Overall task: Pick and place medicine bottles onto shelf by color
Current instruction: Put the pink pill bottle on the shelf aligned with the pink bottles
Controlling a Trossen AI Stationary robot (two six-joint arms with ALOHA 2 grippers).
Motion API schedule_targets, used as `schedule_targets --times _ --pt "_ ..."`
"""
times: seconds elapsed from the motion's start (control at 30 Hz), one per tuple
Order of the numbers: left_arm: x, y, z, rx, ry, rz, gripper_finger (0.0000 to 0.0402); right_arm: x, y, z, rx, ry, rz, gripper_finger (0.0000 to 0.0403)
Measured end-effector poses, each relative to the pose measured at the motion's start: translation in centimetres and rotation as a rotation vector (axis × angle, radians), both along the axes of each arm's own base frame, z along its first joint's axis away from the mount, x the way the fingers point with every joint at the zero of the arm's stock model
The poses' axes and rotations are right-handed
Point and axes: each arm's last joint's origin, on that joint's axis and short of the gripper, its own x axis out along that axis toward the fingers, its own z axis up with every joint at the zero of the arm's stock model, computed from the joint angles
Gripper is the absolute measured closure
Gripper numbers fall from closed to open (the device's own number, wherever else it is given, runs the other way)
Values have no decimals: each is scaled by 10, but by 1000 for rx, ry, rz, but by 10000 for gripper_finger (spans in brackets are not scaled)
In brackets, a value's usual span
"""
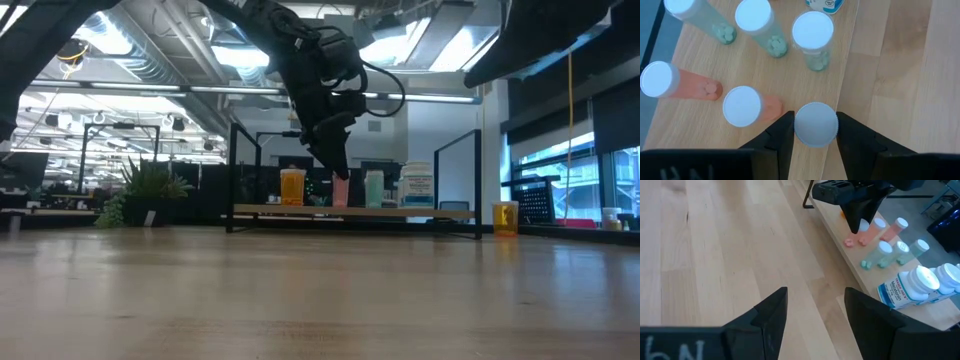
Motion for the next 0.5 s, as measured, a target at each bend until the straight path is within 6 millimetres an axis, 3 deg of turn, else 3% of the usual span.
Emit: schedule_targets --times 0.5 --pt "-2 5 0 -44 -19 25 273 0 0 0 0 1 1 205"
